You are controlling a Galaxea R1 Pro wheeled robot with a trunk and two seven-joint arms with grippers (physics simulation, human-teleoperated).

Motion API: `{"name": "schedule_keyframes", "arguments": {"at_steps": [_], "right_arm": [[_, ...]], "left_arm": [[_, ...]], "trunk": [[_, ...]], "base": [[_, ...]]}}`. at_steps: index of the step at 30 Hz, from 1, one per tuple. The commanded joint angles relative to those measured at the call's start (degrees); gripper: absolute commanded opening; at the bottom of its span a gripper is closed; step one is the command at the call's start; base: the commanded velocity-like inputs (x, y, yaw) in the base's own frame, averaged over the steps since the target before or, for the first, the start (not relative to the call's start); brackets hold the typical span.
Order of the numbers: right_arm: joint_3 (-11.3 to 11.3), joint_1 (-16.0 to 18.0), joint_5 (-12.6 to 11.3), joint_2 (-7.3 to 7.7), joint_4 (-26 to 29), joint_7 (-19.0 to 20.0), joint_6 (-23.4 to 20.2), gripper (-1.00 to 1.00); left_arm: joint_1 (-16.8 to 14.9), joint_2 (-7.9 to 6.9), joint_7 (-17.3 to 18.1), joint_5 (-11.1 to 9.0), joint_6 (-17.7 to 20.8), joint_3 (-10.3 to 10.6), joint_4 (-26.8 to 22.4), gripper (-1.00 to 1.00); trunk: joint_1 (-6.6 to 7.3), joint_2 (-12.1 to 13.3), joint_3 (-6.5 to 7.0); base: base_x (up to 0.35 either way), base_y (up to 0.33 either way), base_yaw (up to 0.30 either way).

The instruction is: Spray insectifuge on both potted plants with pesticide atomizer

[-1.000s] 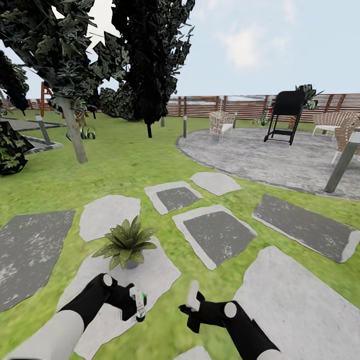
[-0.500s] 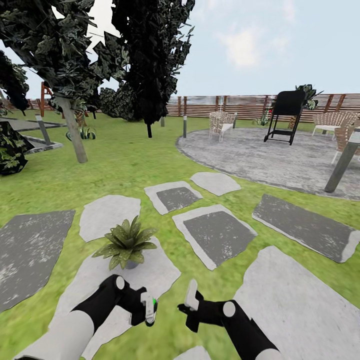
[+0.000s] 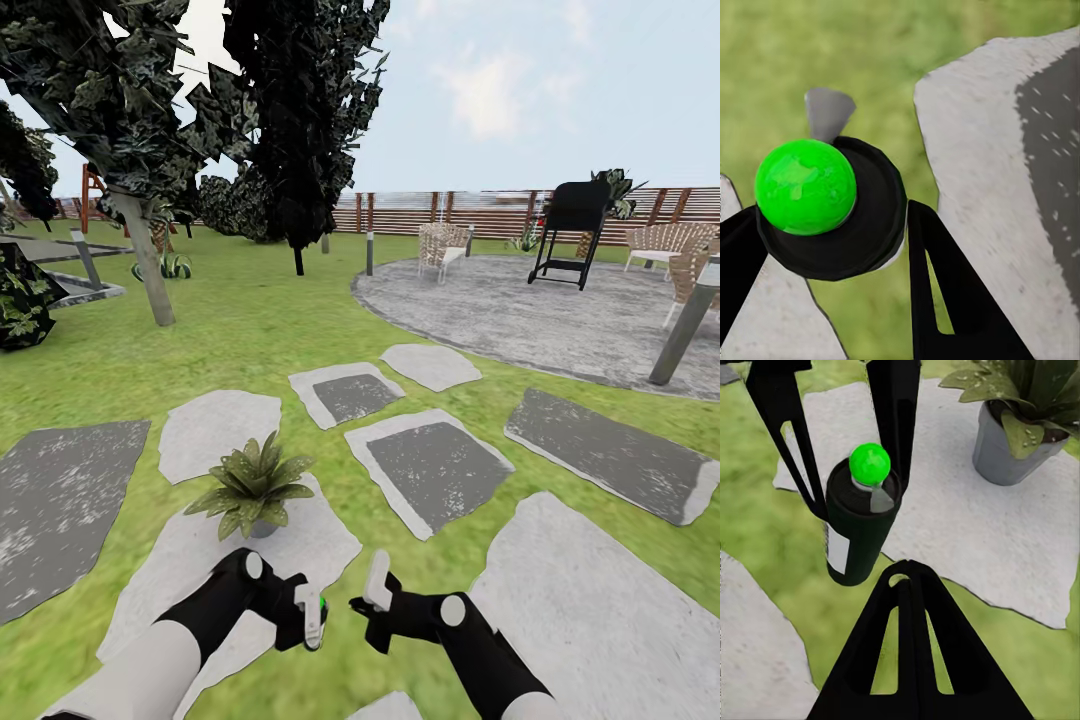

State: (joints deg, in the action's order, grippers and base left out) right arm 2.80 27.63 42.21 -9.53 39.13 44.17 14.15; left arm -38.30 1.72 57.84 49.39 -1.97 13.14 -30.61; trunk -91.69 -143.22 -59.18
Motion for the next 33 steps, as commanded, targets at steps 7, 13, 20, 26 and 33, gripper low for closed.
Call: {"name": "schedule_keyframes", "arguments": {"at_steps": [7,13,20,26,33], "right_arm": [[-0.08,0.21,0.6,-0.47,-0.01,0.04,0.35,-1.0],[-0.08,0.23,0.6,-0.47,-0.02,0.04,0.35,-1.0],[-0.08,0.23,0.6,-0.47,-0.02,0.04,0.35,-1.0],[-0.08,0.23,0.6,-0.47,-0.02,0.04,0.35,-1.0],[-0.08,0.23,0.6,-0.47,-0.02,0.04,0.35,-1.0]], "left_arm": [[-0.02,-0.06,0.16,0.15,-0.51,-0.13,-0.24,-1.0],[-0.02,0.89,0.19,0.0,-0.54,-0.13,-0.32,-1.0],[-0.02,2.16,0.16,0.11,-0.49,-0.13,-0.05,-1.0],[-0.02,2.39,0.22,-0.18,-0.57,-0.13,0.03,-1.0],[-0.02,3.22,0.19,-0.35,-0.58,-0.13,0.03,-1.0]], "trunk": [[0.01,-0.02,-0.05],[0.01,-0.02,-0.05],[0.01,-0.02,-0.05],[0.01,-0.02,-0.05],[0.01,-0.02,-0.05]], "base": [[0.0,0.0,0.0],[0.0,0.0,0.0],[0.0,0.0,0.0],[0.0,0.0,0.0],[0.0,0.0,0.0]]}}
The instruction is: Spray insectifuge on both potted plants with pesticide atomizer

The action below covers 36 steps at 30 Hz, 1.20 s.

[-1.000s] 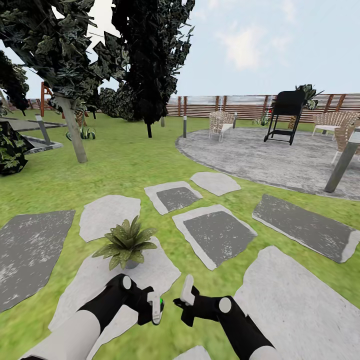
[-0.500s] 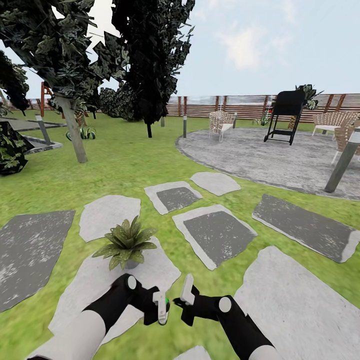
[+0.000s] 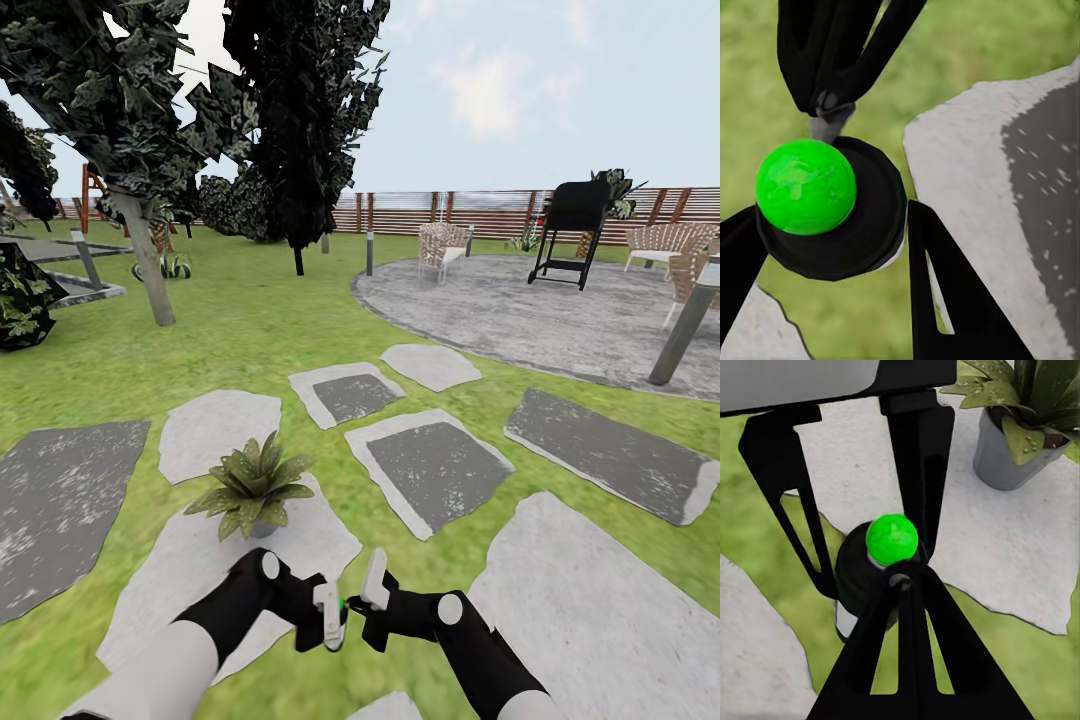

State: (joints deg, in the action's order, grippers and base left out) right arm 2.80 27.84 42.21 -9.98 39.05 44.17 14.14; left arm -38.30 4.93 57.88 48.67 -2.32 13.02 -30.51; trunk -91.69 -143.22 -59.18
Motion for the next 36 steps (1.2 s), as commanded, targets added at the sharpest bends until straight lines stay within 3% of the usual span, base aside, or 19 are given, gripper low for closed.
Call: {"name": "schedule_keyframes", "arguments": {"at_steps": [1,10,14,18,22,28,29,31,33,35,36], "right_arm": [[-0.08,0.02,0.59,-0.02,0.07,0.04,0.36,-1.0],[-0.08,0.02,0.59,-0.02,0.07,0.04,0.36,-1.0],[-0.08,0.02,0.59,-0.02,0.07,0.04,0.36,-1.0],[-0.08,0.02,0.61,-0.02,0.07,0.04,0.36,-1.0],[-0.08,0.02,0.78,0.02,0.05,0.04,0.36,-1.0],[-0.32,0.02,0.93,0.3,-0.12,-0.18,0.4,-1.0],[-0.45,0.02,1.02,0.32,-0.28,-0.35,0.41,1.0],[-0.63,0.02,1.08,0.44,-0.39,-0.8,0.45,1.0],[-0.85,0.02,1.07,1.18,-0.47,-3.3,0.55,1.0],[-2.13,-0.07,0.79,4.48,-1.09,-9.17,0.63,1.0],[-3.05,-0.1,0.72,5.45,-2.0,-11.0,0.66,1.0]], "left_arm": [[-0.02,0.13,0.19,0.38,-0.23,-0.01,-0.08,-1.0],[-0.02,0.18,0.15,0.38,-0.23,-0.06,0.13,-1.0],[-0.02,-0.8,0.19,0.61,-0.28,-0.19,0.44,-1.0],[0.02,-5.41,0.16,0.77,-0.33,-0.19,0.52,-1.0],[0.07,-11.01,0.14,0.21,-2.29,-0.25,0.73,-1.0],[0.11,-15.46,-0.12,0.36,-3.13,-0.53,4.16,-1.0],[0.13,-16.03,-0.86,0.33,-3.05,-0.59,4.49,-1.0],[0.13,-16.95,-4.08,-0.28,-2.94,-1.4,5.63,-1.0],[0.15,-17.49,-10.55,-2.81,-2.89,-5.08,8.14,-1.0],[0.15,-17.69,-18.78,-6.8,-2.95,-11.57,13.11,-1.0],[0.17,-17.71,-21.18,-8.13,-3.03,-13.61,14.86,-1.0]], "trunk": [[0.01,-0.02,-0.05],[0.01,-0.02,-0.05],[0.01,-0.02,-0.05],[0.01,-0.02,-0.05],[0.01,-0.02,-0.05],[0.01,-0.02,-0.05],[0.01,-0.02,-0.05],[0.01,-0.02,-0.05],[0.01,-0.02,-0.05],[0.01,-0.02,-0.05],[0.01,-0.02,-0.05]], "base": [[0.0,0.0,0.0],[0.0,0.0,0.0],[0.0,0.0,0.0],[0.0,0.0,0.0],[0.0,0.0,0.0],[0.0,0.0,0.0],[0.0,0.0,0.0],[0.0,0.0,0.0],[0.0,0.0,0.0],[0.0,0.0,0.0],[0.0,0.0,0.0]]}}
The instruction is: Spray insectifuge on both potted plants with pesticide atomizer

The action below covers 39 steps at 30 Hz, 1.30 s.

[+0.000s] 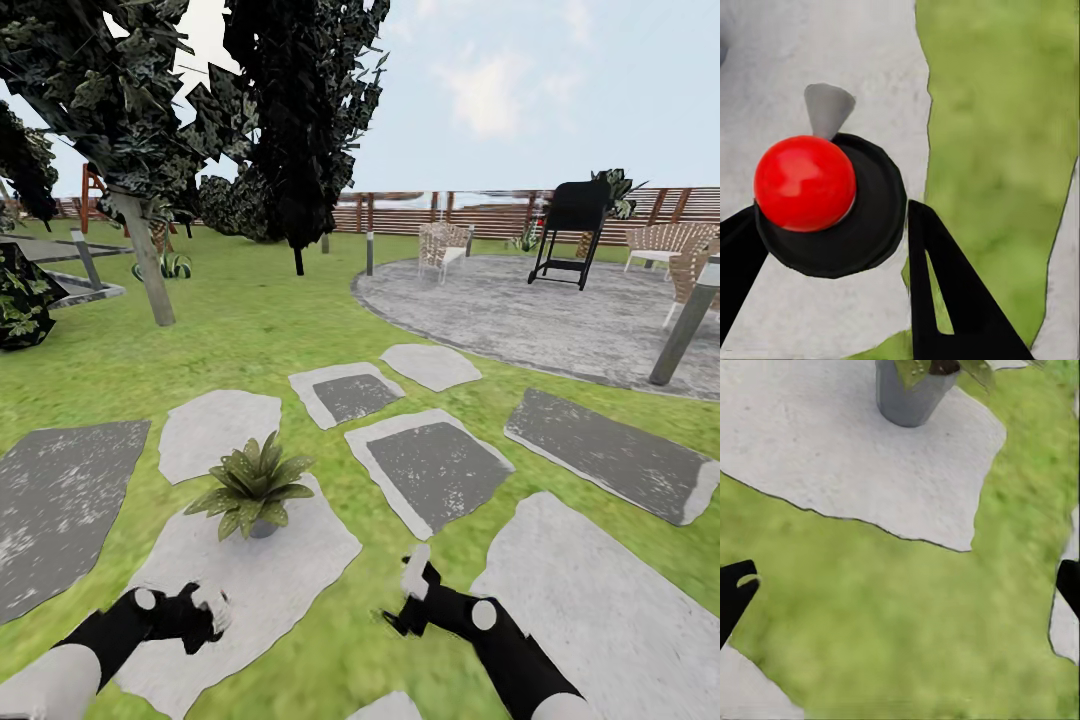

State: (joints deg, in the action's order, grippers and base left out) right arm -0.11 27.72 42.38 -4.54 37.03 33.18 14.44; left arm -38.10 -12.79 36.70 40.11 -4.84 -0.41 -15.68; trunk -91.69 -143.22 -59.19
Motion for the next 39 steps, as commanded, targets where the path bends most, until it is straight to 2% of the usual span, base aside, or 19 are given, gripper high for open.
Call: {"name": "schedule_keyframes", "arguments": {"at_steps": [1,3,4,5,7,8,10,12,13,14,15,16,21,27,31,32,34,37,39], "right_arm": [[-2.38,-0.01,0.44,1.05,-2.29,-2.25,0.39,1.0],[-7.21,-0.02,0.16,1.92,-6.16,-5.12,0.45,1.0],[-11.79,-0.03,0.03,2.69,-8.97,-7.54,0.54,1.0],[-14.9,-0.03,0.02,3.23,-10.68,-9.32,0.59,1.0],[-22.65,-0.08,-0.03,4.49,-15.25,-15.4,0.74,1.0],[-24.43,-0.11,-0.06,4.89,-16.63,-17.76,0.81,1.0],[-27.56,-0.22,-0.15,5.97,-19.91,-26.31,1.17,1.0],[-28.46,-0.52,-0.83,6.31,-20.99,-33.78,2.83,1.0],[-28.61,-0.98,-1.47,6.37,-21.2,-36.1,4.14,1.0],[-28.75,-2.08,-2.64,6.42,-21.4,-38.45,6.43,1.0],[-28.84,-3.3,-4.24,6.45,-21.49,-39.94,8.4,1.0],[-28.87,-3.76,-5.36,6.46,-21.53,-40.46,9.1,1.0],[-28.91,-4.32,-7.61,6.47,-21.54,-40.94,9.88,1.0],[-28.9,-4.34,-8.2,6.41,-21.64,-41.0,9.87,1.0],[-28.97,-4.34,-8.42,6.36,-24.16,-41.02,9.95,1.0],[-28.97,-4.34,-8.75,6.37,-24.58,-41.03,9.97,1.0],[-29.0,-4.34,-11.04,6.42,-25.09,-41.06,9.99,1.0],[-28.99,-4.34,-17.36,6.54,-25.32,-41.03,9.99,1.0],[-28.98,-4.34,-19.02,6.56,-25.45,-41.01,10.0,1.0]], "left_arm": [[0.36,-0.02,-3.22,-1.31,-0.6,-2.72,2.36,-1.0],[1.72,-0.03,-7.03,-3.39,-0.66,-5.32,4.02,-1.0],[3.03,-0.02,-9.84,-5.08,-0.7,-7.12,4.56,-1.0],[3.85,0.0,-11.85,-6.41,-0.75,-8.41,4.77,-1.0],[6.37,0.03,-17.72,-11.26,-1.49,-12.6,5.04,-1.0],[7.3,0.04,-19.36,-13.02,-2.7,-13.99,5.07,-1.0],[10.16,0.09,-23.57,-17.85,-8.24,-17.39,5.15,-1.0],[12.0,0.12,-27.09,-20.94,-11.01,-19.04,5.24,-1.0],[12.62,0.11,-28.55,-22.15,-11.6,-19.59,5.29,-1.0],[13.52,0.14,-30.74,-24.19,-12.16,-20.43,5.28,-1.0],[14.35,0.3,-32.76,-26.45,-12.5,-21.16,5.33,-1.0],[14.66,0.42,-33.6,-27.53,-12.62,-21.44,5.54,-1.0],[15.06,1.15,-34.48,-29.02,-12.74,-21.77,7.37,-1.0],[15.15,1.18,-34.5,-29.37,-12.74,-21.89,7.73,-1.0],[15.43,1.11,-34.31,-32.98,-12.85,-21.89,7.75,-1.0],[15.73,1.11,-34.25,-33.33,-12.89,-21.87,7.71,-1.0],[16.37,1.1,-34.13,-33.72,-12.97,-21.79,7.6,-1.0],[16.69,1.1,-34.1,-33.85,-13.0,-21.74,7.43,-1.0],[16.72,1.1,-34.14,-33.88,-13.0,-21.74,7.42,-1.0]], "trunk": [[0.02,-0.02,-0.05],[0.02,-0.02,-0.05],[0.02,-0.02,-0.05],[0.02,-0.02,-0.05],[0.02,-0.02,-0.05],[0.02,-0.02,-0.05],[0.02,-0.02,-0.05],[0.02,-0.02,-0.05],[0.02,-0.02,-0.05],[0.02,-0.02,-0.05],[0.02,-0.02,-0.05],[0.02,-0.02,-0.05],[0.02,-0.02,-0.05],[0.02,-0.02,-0.05],[0.02,-0.02,-0.05],[0.02,-0.02,-0.05],[0.02,-0.02,-0.05],[0.02,-0.02,-0.05],[0.02,-0.02,-0.08]], "base": [[0.0,0.0,0.0],[0.0,0.0,0.0],[0.0,0.0,0.0],[0.0,0.0,0.0],[0.0,0.0,0.0],[0.0,0.0,0.0],[0.0,0.0,0.0],[0.0,0.0,0.0],[0.0,0.0,0.0],[0.0,0.0,0.0],[0.0,0.0,0.0],[0.0,0.0,0.0],[0.0,0.0,0.0],[0.0,0.0,0.014],[0.0,0.0,0.222],[0.0,0.0,0.264],[0.0,0.0,0.271],[0.0,0.0,0.275],[-0.003,0.0,0.276]]}}
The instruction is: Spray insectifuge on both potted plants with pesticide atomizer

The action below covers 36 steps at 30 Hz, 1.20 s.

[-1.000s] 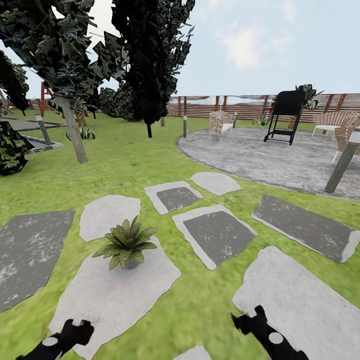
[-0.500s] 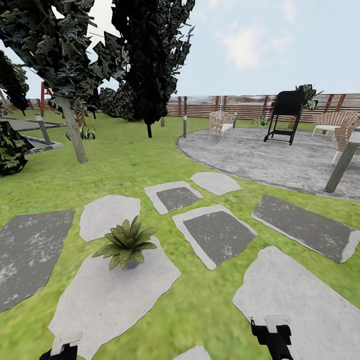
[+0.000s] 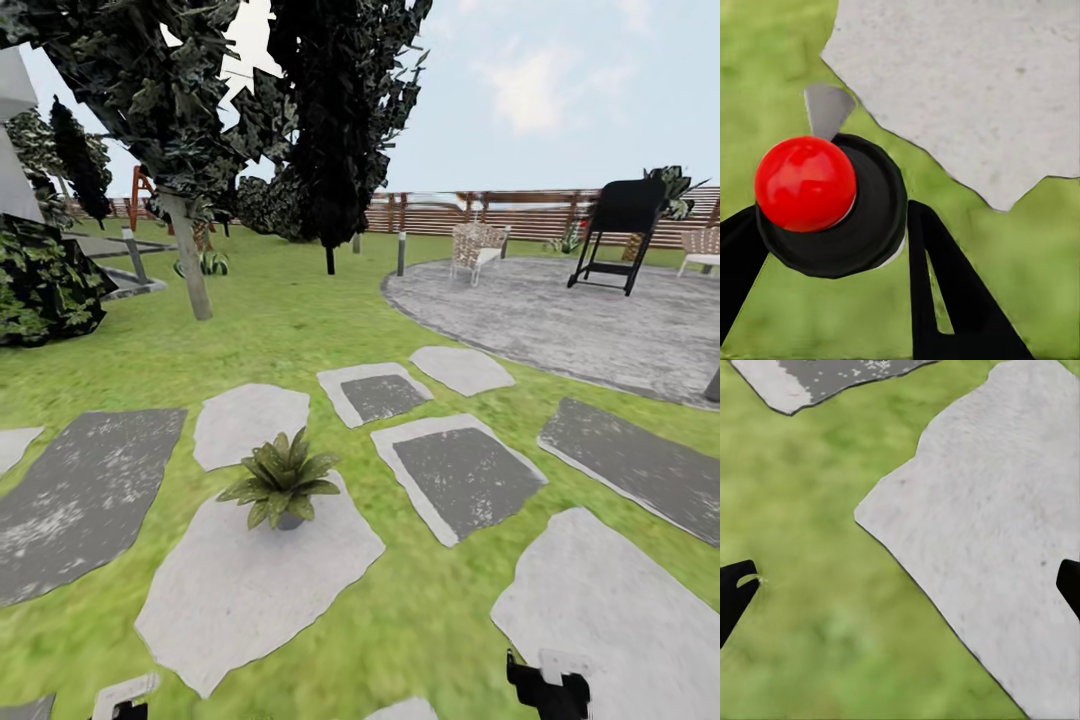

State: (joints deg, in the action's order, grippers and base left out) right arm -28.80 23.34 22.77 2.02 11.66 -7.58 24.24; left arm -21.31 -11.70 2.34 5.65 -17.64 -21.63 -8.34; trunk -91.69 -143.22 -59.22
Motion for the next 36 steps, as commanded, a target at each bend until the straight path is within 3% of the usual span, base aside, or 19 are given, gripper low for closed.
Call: {"name": "schedule_keyframes", "arguments": {"at_steps": [1,11,36], "right_arm": [[-0.25,0.04,0.18,0.0,-0.11,-0.25,0.2,1.0],[-0.21,-0.15,-0.35,0.01,-0.23,-0.24,0.23,1.0],[-0.21,-0.66,-0.44,-0.08,-0.24,-0.25,0.21,1.0]], "left_arm": [[-0.05,0.01,0.2,0.57,-0.21,-0.52,0.08,-1.0],[-0.01,0.01,0.04,0.44,-0.21,-0.6,0.1,-1.0],[0.72,0.08,-0.06,0.48,-0.12,-0.54,0.34,-1.0]], "trunk": [[0.01,-0.02,-0.08],[0.01,-0.02,-0.51],[0.01,-0.02,-1.62]], "base": [[-0.049,0.024,0.275],[-0.146,0.225,0.27],[0.028,0.282,0.268]]}}
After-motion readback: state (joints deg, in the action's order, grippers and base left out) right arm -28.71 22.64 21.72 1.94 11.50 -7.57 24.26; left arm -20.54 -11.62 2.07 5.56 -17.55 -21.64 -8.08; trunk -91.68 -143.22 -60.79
